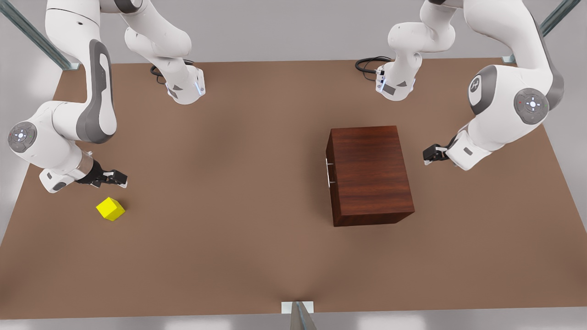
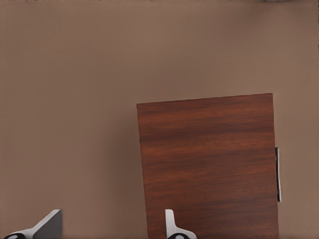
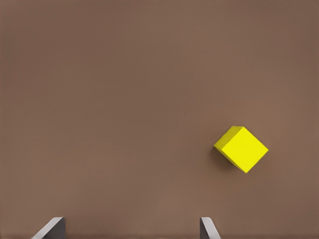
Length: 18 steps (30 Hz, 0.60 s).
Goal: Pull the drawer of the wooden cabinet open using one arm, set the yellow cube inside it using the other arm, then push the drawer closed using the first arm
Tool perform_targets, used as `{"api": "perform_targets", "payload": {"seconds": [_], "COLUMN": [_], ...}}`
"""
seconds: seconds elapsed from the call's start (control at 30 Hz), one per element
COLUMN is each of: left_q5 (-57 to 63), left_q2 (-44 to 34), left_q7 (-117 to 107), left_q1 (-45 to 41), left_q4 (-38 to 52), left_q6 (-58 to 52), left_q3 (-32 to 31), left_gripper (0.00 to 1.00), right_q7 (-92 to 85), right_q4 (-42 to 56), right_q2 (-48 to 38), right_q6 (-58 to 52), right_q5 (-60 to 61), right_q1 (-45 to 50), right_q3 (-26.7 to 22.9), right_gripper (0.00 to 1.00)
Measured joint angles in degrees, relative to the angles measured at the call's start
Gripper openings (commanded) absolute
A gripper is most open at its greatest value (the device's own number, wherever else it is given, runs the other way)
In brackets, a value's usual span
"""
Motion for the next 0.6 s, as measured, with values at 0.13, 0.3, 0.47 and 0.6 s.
{"api": "perform_targets", "payload": {"seconds": [0.13, 0.3, 0.47, 0.6], "left_q5": [-0.15, 1.75, 5.01, 9.88], "left_q2": [0.23, 6.06, 18.15, 24.13], "left_q7": [-0.06, -4.55, -14.19, -21.89], "left_q1": [-0.48, -16.46, -29.19, -31.72], "left_q4": [2.13, 8.03, 16.18, 14.15], "left_q6": [0.36, 0.62, 2.21, 6.02], "left_q3": [-0.24, -0.64, -1.06, -0.99], "left_gripper": [1.00, 1.00, 1.00, 1.00], "right_q7": [-0.01, 0.91, 3.81, 6.16], "right_q4": [0.25, 4.47, 5.86, 9.10], "right_q2": [0.02, 1.87, 5.85, 11.51], "right_q6": [-0.03, -2.25, -3.09, -3.27], "right_q5": [0.07, 0.45, 0.65, 0.98], "right_q1": [0.65, -0.39, -0.12, -0.55], "right_q3": [-0.91, -6.37, -7.35, -9.43], "right_gripper": [1.00, 1.00, 1.00, 1.00]}}
